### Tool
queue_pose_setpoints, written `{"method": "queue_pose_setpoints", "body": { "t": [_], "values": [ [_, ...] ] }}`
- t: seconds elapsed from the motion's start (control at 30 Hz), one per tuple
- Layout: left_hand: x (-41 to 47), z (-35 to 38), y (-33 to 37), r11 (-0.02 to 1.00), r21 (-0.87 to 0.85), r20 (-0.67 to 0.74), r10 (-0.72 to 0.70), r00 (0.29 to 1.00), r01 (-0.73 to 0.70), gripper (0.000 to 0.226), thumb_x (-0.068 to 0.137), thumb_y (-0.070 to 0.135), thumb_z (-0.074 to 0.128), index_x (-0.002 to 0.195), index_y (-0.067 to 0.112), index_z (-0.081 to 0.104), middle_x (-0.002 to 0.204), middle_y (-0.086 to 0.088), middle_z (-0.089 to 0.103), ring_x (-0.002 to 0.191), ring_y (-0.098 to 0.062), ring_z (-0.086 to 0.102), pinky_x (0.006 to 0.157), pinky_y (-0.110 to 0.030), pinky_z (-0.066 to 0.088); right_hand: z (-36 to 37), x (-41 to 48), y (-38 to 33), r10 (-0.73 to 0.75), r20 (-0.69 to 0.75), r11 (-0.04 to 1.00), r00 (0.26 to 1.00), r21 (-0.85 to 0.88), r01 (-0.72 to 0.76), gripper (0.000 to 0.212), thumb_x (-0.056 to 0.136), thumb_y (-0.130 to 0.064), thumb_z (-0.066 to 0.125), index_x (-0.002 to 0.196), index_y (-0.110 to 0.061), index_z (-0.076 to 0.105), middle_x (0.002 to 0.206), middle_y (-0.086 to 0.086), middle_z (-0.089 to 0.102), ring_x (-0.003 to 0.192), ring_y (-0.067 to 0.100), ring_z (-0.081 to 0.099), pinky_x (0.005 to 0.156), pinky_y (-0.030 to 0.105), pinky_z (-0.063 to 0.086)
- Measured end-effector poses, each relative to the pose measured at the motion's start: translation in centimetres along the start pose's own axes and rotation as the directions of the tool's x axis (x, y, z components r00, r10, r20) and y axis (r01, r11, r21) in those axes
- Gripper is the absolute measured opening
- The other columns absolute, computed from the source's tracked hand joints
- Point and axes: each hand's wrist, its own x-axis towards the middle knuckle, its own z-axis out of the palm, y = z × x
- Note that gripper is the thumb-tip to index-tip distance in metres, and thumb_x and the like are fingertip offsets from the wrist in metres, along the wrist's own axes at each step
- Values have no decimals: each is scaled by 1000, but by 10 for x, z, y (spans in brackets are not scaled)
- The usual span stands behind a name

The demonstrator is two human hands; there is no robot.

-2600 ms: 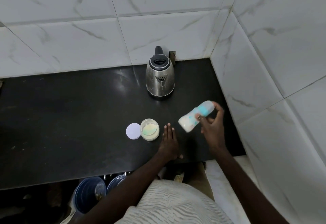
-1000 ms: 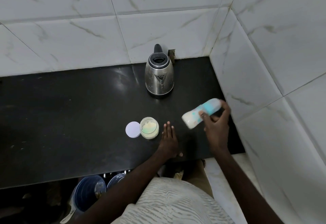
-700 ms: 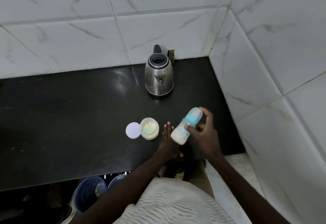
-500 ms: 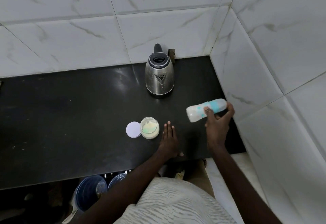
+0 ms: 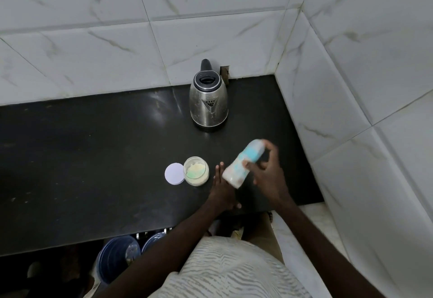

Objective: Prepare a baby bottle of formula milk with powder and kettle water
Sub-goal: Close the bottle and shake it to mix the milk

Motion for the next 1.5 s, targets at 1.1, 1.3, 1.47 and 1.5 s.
{"method": "queue_pose_setpoints", "body": {
  "t": [1.1, 1.3, 1.47, 1.5],
  "values": [
    [-11, -14, 13, 996, 84, 39, -34, 999, 30, 139, 78, 57, 80, 157, -10, -12, 160, -34, -27, 150, -48, -25, 128, -54, 1, -29, -7, -16, -158, -49, 983, 986, 90, 162, 75, 90, -18, 80, 148, -35, 36, 133, 4, 66, 98, 13, 73, 65, 21, 59],
    [-8, -8, 11, 990, 142, 32, -32, 999, 27, 140, 76, 62, 79, 156, -12, -9, 159, -36, -26, 150, -51, -24, 127, -56, 1, -18, -2, -22, -53, -210, 971, 976, 219, 100, 70, 92, -23, 77, 147, -36, 36, 129, 8, 69, 92, 14, 72, 56, 21, 54],
    [5, 2, -1, 995, 98, 45, -19, 999, 15, 148, 65, 71, 80, 161, -1, -7, 164, -28, -27, 149, -47, -30, 125, -60, 1, -16, -13, -11, -169, 61, 986, 984, -6, 169, 78, 88, -25, 81, 148, -40, 34, 139, 2, 62, 111, 15, 72, 82, 31, 64],
    [1, -1, 4, 994, 105, 39, -37, 999, 33, 146, 69, 67, 80, 159, -6, -9, 162, -32, -27, 149, -49, -28, 126, -59, 1, -17, -9, -16, -147, -28, 987, 989, 58, 148, 76, 89, -24, 81, 148, -41, 35, 135, 4, 65, 108, 17, 73, 74, 28, 63]
  ]
}}
